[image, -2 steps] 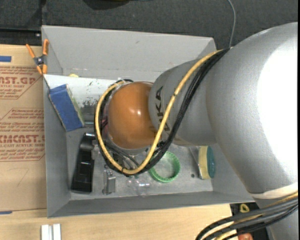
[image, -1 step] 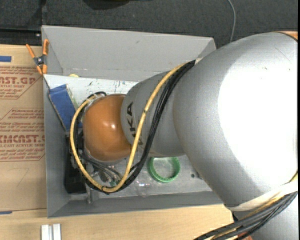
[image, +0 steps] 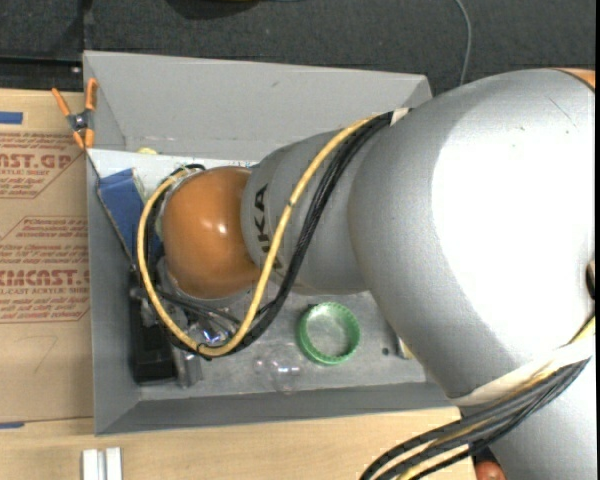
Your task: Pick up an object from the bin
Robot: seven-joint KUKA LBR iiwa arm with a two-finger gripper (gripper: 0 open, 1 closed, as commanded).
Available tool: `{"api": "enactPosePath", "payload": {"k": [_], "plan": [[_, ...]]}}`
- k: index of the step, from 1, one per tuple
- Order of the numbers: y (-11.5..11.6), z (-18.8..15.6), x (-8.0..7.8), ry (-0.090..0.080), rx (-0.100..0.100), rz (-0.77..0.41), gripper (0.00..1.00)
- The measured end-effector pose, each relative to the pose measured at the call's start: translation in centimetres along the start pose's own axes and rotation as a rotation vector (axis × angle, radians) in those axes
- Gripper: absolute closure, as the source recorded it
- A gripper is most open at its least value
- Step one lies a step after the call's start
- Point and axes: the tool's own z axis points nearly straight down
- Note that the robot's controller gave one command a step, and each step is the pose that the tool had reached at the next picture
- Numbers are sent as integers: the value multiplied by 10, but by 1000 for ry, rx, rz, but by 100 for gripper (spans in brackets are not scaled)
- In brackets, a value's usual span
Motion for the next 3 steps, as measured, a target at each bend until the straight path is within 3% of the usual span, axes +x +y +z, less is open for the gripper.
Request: {"api": "enactPosePath", "payload": {"k": [1, 2, 3], "plan": [[2, -1, 24, -51, 4, -188, 100], [2, -1, 24, -51, 4, -188, 100], [1, 0, 23, -64, 5, -195, 100]]}}
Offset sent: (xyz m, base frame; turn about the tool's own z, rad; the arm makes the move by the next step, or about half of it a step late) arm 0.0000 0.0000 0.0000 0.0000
